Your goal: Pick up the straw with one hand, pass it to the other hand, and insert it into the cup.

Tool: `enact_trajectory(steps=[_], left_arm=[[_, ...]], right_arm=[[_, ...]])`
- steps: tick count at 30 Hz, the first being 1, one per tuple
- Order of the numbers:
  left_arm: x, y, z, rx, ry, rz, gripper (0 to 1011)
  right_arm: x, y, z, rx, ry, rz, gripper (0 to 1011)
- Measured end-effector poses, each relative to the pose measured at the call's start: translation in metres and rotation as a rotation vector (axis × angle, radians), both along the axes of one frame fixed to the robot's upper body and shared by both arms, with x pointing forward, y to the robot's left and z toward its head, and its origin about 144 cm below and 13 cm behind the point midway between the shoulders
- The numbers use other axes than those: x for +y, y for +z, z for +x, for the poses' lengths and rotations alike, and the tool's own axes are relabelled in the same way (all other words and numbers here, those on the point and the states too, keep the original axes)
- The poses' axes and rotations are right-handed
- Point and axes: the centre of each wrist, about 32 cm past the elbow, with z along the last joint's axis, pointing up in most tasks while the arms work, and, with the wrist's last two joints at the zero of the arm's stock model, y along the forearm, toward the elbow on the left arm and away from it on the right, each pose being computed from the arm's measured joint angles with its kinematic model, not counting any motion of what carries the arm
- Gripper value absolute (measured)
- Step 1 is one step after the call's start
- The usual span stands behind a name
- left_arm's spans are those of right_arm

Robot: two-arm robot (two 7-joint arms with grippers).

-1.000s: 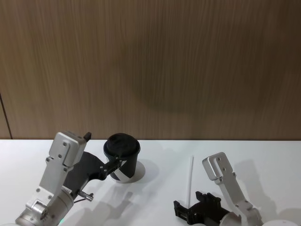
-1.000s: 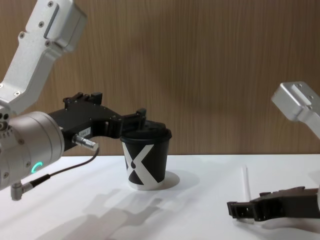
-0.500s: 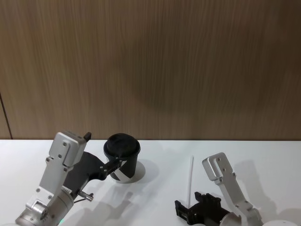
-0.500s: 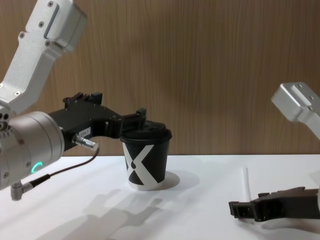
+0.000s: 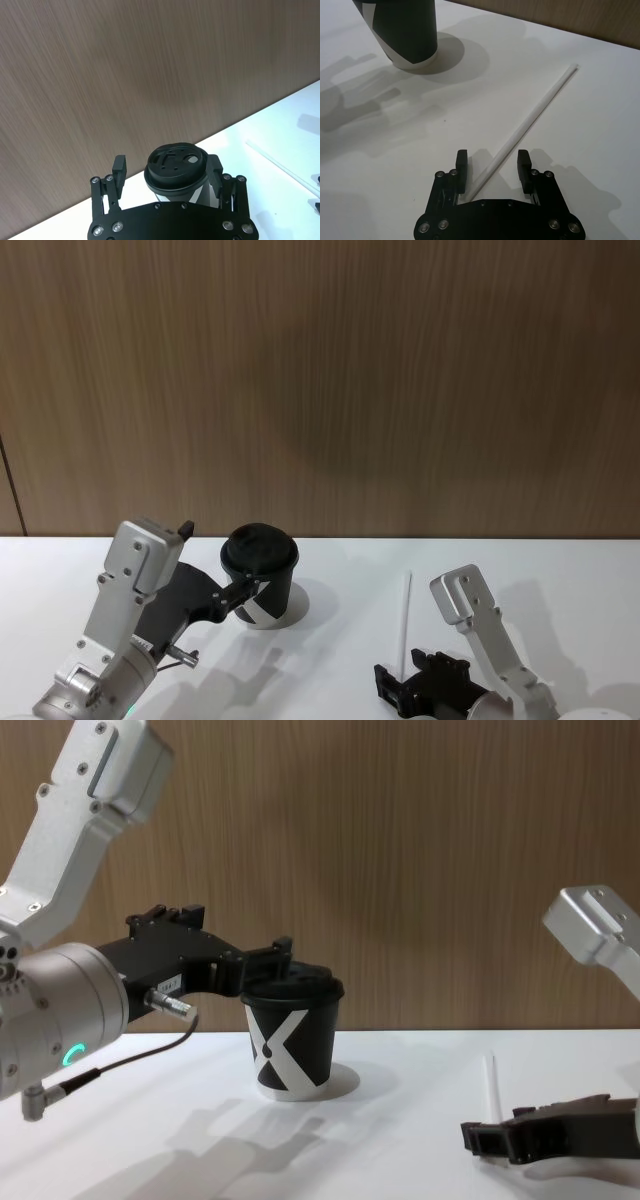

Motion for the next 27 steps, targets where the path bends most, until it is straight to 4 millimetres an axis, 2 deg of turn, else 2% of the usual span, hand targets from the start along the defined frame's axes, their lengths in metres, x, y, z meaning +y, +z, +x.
enact_trajectory(steps=[27], left_arm=[[0.0, 0.0, 0.0, 0.0, 0.0, 0.0, 1000]], right_arm=[[0.0, -0.0001, 0.0, 0.0, 0.0, 0.0, 415]])
